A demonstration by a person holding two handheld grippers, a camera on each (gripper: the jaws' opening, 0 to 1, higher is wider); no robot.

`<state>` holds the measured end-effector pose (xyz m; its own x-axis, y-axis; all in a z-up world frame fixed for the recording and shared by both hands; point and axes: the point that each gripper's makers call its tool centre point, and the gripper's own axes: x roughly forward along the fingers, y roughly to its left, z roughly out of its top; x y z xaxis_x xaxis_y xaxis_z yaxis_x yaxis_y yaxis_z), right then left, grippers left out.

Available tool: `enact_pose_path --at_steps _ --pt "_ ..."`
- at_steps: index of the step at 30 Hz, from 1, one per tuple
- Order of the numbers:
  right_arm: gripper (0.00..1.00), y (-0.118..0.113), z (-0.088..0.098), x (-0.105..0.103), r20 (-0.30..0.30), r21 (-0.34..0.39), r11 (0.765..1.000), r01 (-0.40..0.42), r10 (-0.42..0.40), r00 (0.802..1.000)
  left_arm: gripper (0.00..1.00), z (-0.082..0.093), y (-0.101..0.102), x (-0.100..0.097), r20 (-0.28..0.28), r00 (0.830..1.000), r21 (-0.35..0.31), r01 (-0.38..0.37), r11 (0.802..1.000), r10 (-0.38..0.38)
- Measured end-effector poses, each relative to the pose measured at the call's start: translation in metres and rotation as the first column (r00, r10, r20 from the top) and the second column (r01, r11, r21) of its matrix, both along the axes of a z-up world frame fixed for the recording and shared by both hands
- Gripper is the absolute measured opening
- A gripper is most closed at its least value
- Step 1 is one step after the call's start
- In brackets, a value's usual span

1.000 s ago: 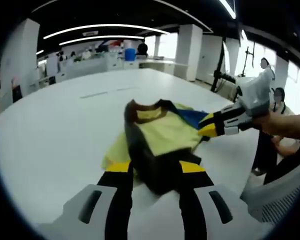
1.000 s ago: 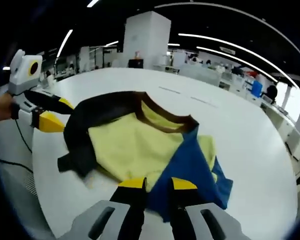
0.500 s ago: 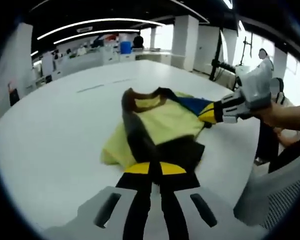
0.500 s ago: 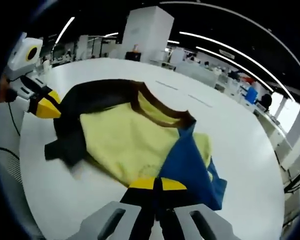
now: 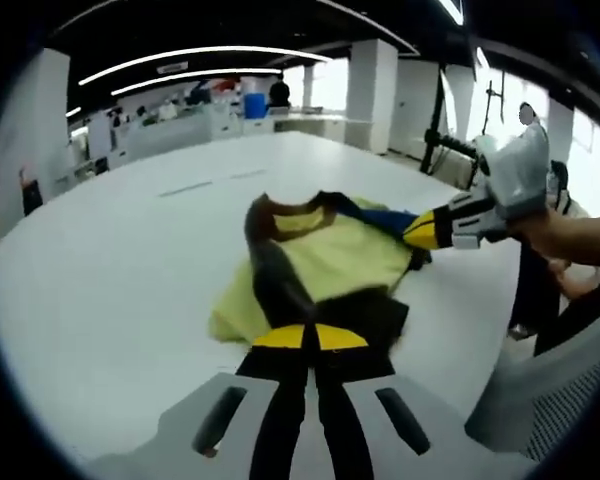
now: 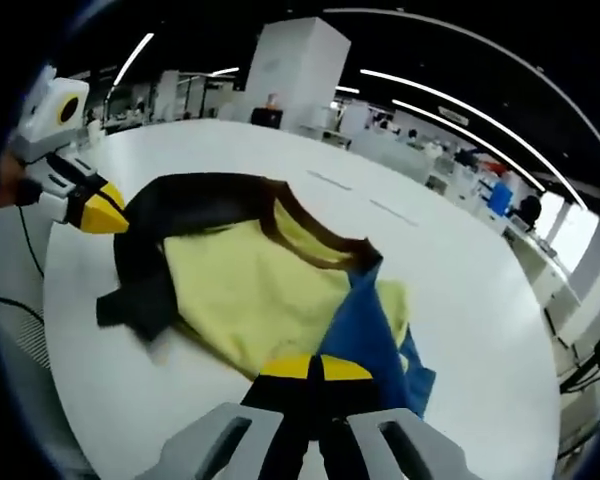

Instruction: Fold the garment on the visible template until the final outline fits inside the template.

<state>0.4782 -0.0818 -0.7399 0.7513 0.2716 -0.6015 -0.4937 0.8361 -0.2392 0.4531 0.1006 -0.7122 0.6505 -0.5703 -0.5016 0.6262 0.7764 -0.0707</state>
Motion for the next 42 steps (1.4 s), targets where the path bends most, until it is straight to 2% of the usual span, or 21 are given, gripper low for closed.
enact_pose_path --at_steps 6,11,13,18,23,28,35,39,40,42 --pt "0.0 -0.006 0.026 0.005 0.041 0.023 1.0 0.013 -0.014 0.999 0.0 0.022 0.003 0.005 0.047 0.999 -0.029 -0.023 0.999 0.024" --pt "0.0 -0.011 0.048 0.009 0.049 0.01 1.0 0.004 -0.004 0.999 0.0 0.056 0.008 0.02 0.096 0.993 -0.1 -0.055 0.993 0.065" --pt "0.0 -0.012 0.059 0.013 0.059 0.034 0.999 0.007 -0.009 0.998 0.0 0.072 0.008 0.027 0.137 0.988 -0.122 -0.06 0.991 0.076" --pt "0.0 -0.017 0.086 0.025 0.095 0.026 1.0 0.0 -0.002 0.995 0.0 0.099 0.009 0.041 0.184 0.979 -0.124 -0.06 0.99 0.082" --pt "0.0 -0.019 0.11 0.035 0.115 0.09 0.996 0.009 -0.02 0.993 0.0 0.117 0.008 0.051 0.212 0.974 -0.129 -0.048 0.99 0.075" --pt "0.0 -0.024 0.126 0.046 0.124 0.11 0.994 0.017 -0.031 0.992 0.0 0.139 0.013 0.065 0.242 0.964 -0.169 -0.065 0.983 0.105" --pt "0.0 -0.031 0.143 0.072 0.134 0.175 0.984 0.041 -0.065 0.989 0.0 0.159 0.026 0.096 0.242 0.954 -0.277 -0.109 0.955 0.18" --pt "0.0 -0.035 0.15 0.085 0.127 0.219 0.974 0.062 -0.092 0.988 0.0 0.159 0.033 0.116 0.242 0.947 -0.288 -0.137 0.948 0.21" --pt "0.0 -0.035 0.15 0.088 0.107 0.249 0.966 0.075 -0.105 0.989 0.0 0.159 0.035 0.12 0.235 0.947 -0.296 -0.146 0.944 0.22" --pt "0.0 -0.038 0.153 0.096 0.101 0.266 0.96 0.088 -0.119 0.988 0.0 0.157 0.039 0.131 0.229 0.944 -0.314 -0.16 0.936 0.238"
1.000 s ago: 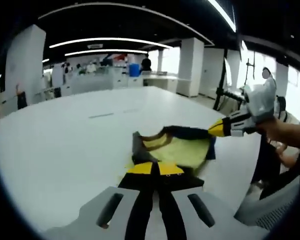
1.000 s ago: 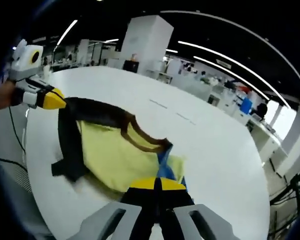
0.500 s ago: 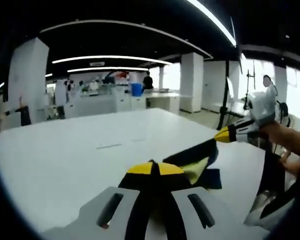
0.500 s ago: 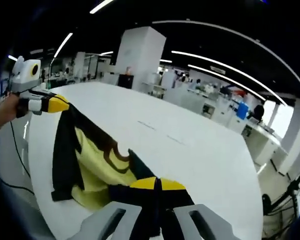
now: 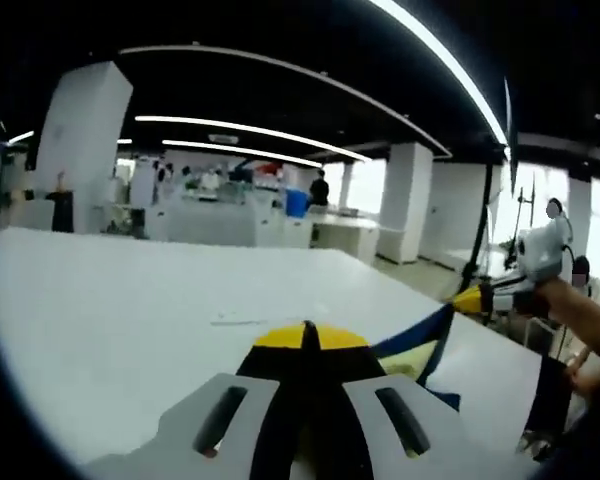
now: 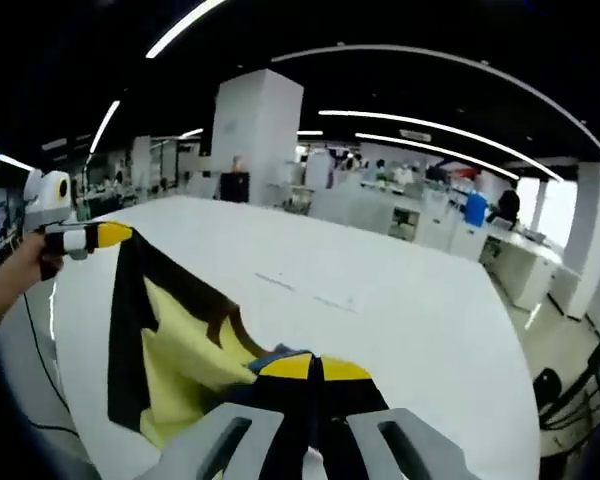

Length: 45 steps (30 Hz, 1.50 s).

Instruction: Fold the garment on the visible template until the final outline fits inside the template.

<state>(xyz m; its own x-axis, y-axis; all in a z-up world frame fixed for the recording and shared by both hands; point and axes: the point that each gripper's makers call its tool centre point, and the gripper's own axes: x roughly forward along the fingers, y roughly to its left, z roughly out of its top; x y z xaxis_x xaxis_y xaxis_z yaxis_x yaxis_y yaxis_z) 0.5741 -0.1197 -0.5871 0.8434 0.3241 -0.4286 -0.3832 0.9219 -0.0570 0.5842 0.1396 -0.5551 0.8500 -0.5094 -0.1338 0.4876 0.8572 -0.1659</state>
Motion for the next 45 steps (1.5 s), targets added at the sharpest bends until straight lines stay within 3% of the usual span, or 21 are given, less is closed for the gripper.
enact_pose_path --at_steps 9,11,12,14,16,20,22,24,27,29,32,33,34,35,38,42,44,45 --pt "0.0 -0.021 -0.014 0.039 -0.042 -0.005 0.998 0.058 -0.058 0.997 0.0 -0.024 0.022 0.052 -0.037 0.997 -0.015 -0.074 0.997 0.073" --pt "0.0 -0.029 -0.021 0.048 -0.06 -0.021 0.997 0.08 -0.081 0.995 0.0 -0.033 0.027 0.064 -0.034 0.995 0.006 -0.094 0.996 0.094" --pt "0.0 -0.032 -0.022 0.053 -0.058 -0.019 0.996 0.088 -0.089 0.994 0.0 -0.04 0.03 0.07 -0.068 0.992 -0.006 -0.103 0.995 0.102" --pt "0.0 -0.039 -0.028 0.064 -0.066 0.003 0.993 0.121 -0.12 0.991 0.0 -0.046 0.032 0.08 -0.066 0.993 -0.032 -0.105 0.994 0.102" --pt "0.0 -0.045 -0.036 0.074 -0.081 -0.001 0.99 0.14 -0.14 0.987 0.0 -0.056 0.036 0.092 -0.102 0.988 -0.047 -0.122 0.991 0.117" --pt "0.0 -0.05 -0.052 0.096 -0.09 0.002 0.986 0.167 -0.166 0.982 0.0 -0.075 0.043 0.113 -0.102 0.983 -0.006 -0.151 0.988 0.15" --pt "0.0 -0.056 -0.059 0.104 -0.087 -0.016 0.979 0.204 -0.205 0.975 0.0 -0.084 0.047 0.123 -0.115 0.978 -0.04 -0.181 0.983 0.175" --pt "0.0 -0.056 -0.068 0.113 -0.081 -0.031 0.979 0.204 -0.206 0.975 0.0 -0.095 0.05 0.131 -0.101 0.978 0.022 -0.183 0.983 0.184" --pt "0.0 -0.057 -0.08 0.128 -0.078 -0.04 0.977 0.211 -0.214 0.974 0.0 -0.111 0.052 0.144 -0.144 0.969 -0.025 -0.207 0.978 0.202" --pt "0.0 -0.057 -0.089 0.137 -0.081 -0.043 0.975 0.219 -0.222 0.972 0.0 -0.118 0.053 0.148 -0.15 0.967 -0.018 -0.209 0.978 0.204" --pt "0.0 -0.058 -0.102 0.148 -0.086 -0.062 0.973 0.221 -0.225 0.97 0.0 -0.133 0.06 0.153 -0.162 0.959 0.046 -0.229 0.972 0.234" --pt "0.0 -0.06 -0.105 0.15 -0.088 -0.058 0.974 0.221 -0.225 0.97 0.0 -0.137 0.064 0.155 -0.155 0.956 0.082 -0.238 0.968 0.249" --pt "0.0 -0.06 -0.108 0.151 -0.102 -0.035 0.971 0.238 -0.24 0.965 0.0 -0.143 0.071 0.156 -0.14 0.953 0.162 -0.246 0.956 0.269" --pt "0.0 -0.062 -0.114 0.151 -0.13 -0.004 0.965 0.264 -0.262 0.956 0.0 -0.145 0.072 0.157 -0.138 0.953 0.18 -0.245 0.952 0.271" --pt "0.0 -0.063 -0.121 0.154 -0.138 -0.004 0.965 0.263 -0.261 0.955 0.0 -0.147 0.068 0.159 -0.129 0.959 0.178 -0.228 0.957 0.252" --pt "0.0 -0.063 -0.125 0.151 -0.164 0.021 0.963 0.269 -0.262 0.951 0.01 -0.154 0.075 0.159 -0.137 0.952 0.234 -0.236 0.943 0.272" --pt "0.01 -0.06 -0.12 0.15 -0.164 0.081 0.955 0.285 -0.269 0.949 0.1 -0.155 0.079 0.156 -0.145 0.948 0.241 -0.244 0.939 0.283" --pt "0.07 -0.061 -0.119 0.149 -0.168 0.071 0.957 0.281 -0.266 0.949 0.19 -0.152 0.081 0.155 -0.142 0.947 0.231 -0.251 0.94 0.287"
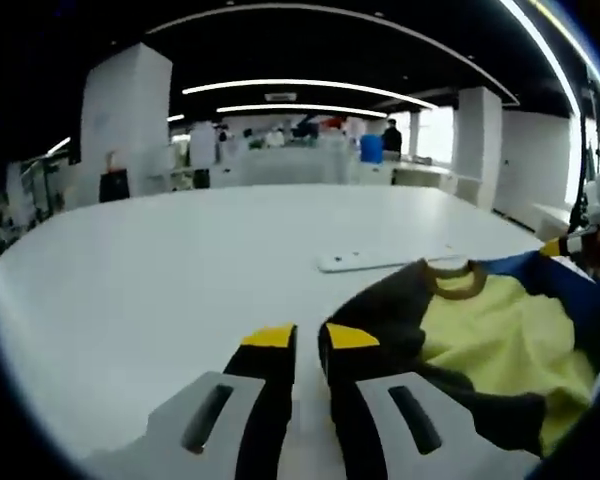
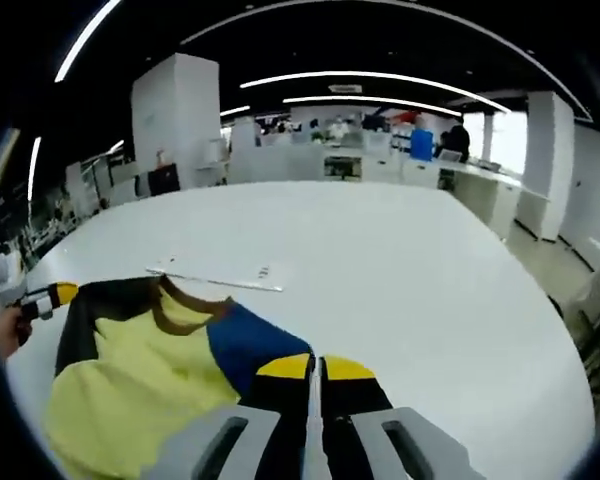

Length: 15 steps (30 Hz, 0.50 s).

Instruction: Fold the garment on the visible template until the final outline fits inside the template.

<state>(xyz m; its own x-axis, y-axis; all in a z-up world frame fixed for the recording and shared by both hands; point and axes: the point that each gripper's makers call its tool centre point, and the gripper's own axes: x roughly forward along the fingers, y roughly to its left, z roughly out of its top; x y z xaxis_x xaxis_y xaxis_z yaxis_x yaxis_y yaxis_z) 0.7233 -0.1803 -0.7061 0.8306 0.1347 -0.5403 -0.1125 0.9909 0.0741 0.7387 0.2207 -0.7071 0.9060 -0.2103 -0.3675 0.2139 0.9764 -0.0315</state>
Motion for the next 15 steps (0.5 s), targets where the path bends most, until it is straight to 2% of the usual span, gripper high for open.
enact_pose_path --at_steps 2,3,4,5,6,10,13,15 --pt "0.19 0.0 0.003 -0.003 -0.005 -0.01 1.0 -0.009 0.009 1.0 0.27 0.005 0.003 -0.003 0.005 1.0 -0.001 -0.006 1.0 0.006" --pt "0.21 0.005 0.004 -0.006 -0.011 0.021 0.999 -0.024 0.025 1.0 0.28 0.007 0.004 -0.004 0.007 1.0 0.001 -0.006 1.0 0.006" --pt "0.24 0.011 0.006 -0.009 -0.017 0.064 0.997 -0.042 0.043 0.999 0.29 0.012 0.003 -0.007 0.016 1.0 -0.03 -0.005 1.0 0.006" --pt "0.27 0.019 0.007 -0.014 -0.031 0.131 0.99 -0.059 0.063 0.998 0.29 0.017 0.0 -0.008 0.029 1.0 -0.088 0.001 0.996 0.002" --pt "0.33 0.022 0.008 -0.018 -0.037 0.151 0.986 -0.069 0.075 0.997 0.3 0.021 -0.001 -0.01 0.036 0.999 -0.115 0.005 0.993 -0.001" --pt "0.52 0.041 0.015 -0.038 -0.039 0.147 0.972 -0.183 0.19 0.981 0.4 0.021 0.001 -0.022 0.015 1.0 -0.047 0.026 0.999 -0.025" --pt "0.64 0.052 0.019 -0.054 -0.046 0.164 0.96 -0.226 0.236 0.971 0.44 0.018 -0.009 -0.039 -0.03 0.997 -0.087 0.072 0.994 -0.074" --pt "0.66 0.057 0.022 -0.066 -0.054 0.164 0.953 -0.255 0.267 0.962 0.48 0.018 -0.013 -0.047 -0.03 0.995 -0.062 0.093 0.994 -0.095"
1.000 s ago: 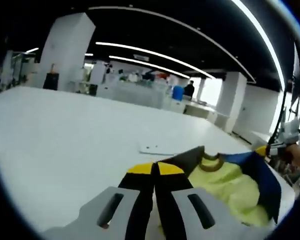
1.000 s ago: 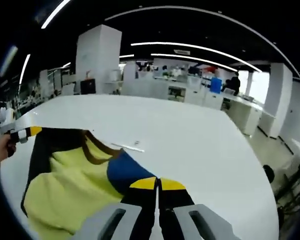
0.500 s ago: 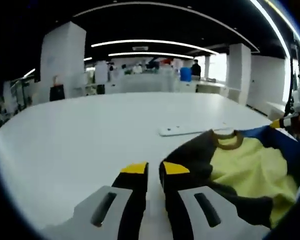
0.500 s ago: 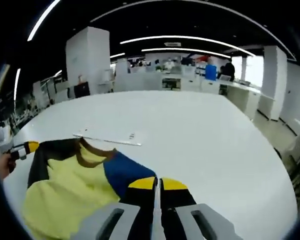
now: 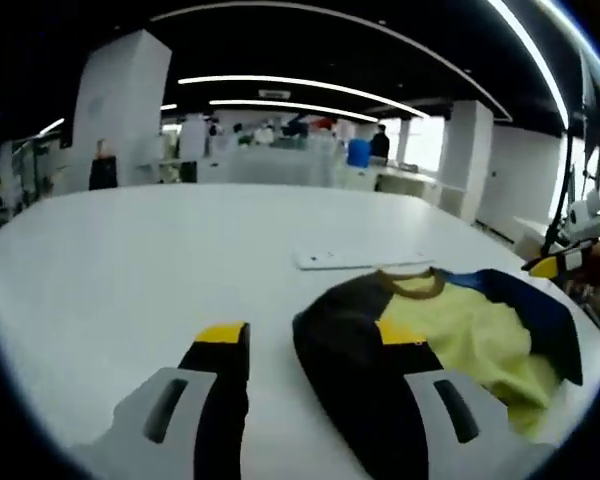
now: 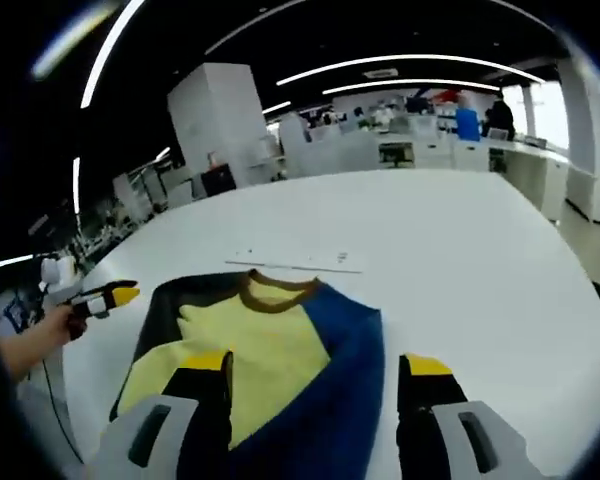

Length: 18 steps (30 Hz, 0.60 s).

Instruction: Fold the garment on the visible template until the final outline fits inside the template.

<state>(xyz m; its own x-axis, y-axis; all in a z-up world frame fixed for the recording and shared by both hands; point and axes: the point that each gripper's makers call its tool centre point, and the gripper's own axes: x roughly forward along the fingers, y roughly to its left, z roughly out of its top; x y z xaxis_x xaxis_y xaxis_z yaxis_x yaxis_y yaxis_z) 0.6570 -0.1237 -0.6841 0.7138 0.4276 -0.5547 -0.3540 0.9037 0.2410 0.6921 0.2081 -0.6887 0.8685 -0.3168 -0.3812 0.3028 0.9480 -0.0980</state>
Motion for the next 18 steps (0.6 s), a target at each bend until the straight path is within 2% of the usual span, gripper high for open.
enact_pose_path --at_steps 3,6,10,13,18 --pt "0.7 0.007 0.006 -0.016 -0.006 0.011 1.0 -0.029 0.029 1.0 0.53 0.0 -0.008 -0.017 -0.012 0.999 0.015 0.042 0.999 -0.041" --pt "0.7 0.012 0.009 -0.033 -0.003 -0.017 0.997 -0.072 0.072 0.997 0.56 0.003 -0.013 -0.03 -0.011 0.998 0.013 0.065 0.998 -0.065" --pt "0.69 0.019 0.014 -0.053 -0.004 -0.032 0.994 -0.105 0.105 0.994 0.57 0.005 -0.02 -0.05 -0.017 0.994 0.048 0.111 0.993 -0.111" --pt "0.68 0.026 0.017 -0.067 0.01 -0.056 0.99 -0.133 0.133 0.991 0.57 0.003 -0.027 -0.066 -0.047 0.99 0.048 0.135 0.99 -0.133" --pt "0.66 0.035 0.014 -0.092 0.006 -0.076 0.984 -0.161 0.162 0.987 0.58 0.001 -0.043 -0.094 -0.061 0.982 0.066 0.182 0.981 -0.179"
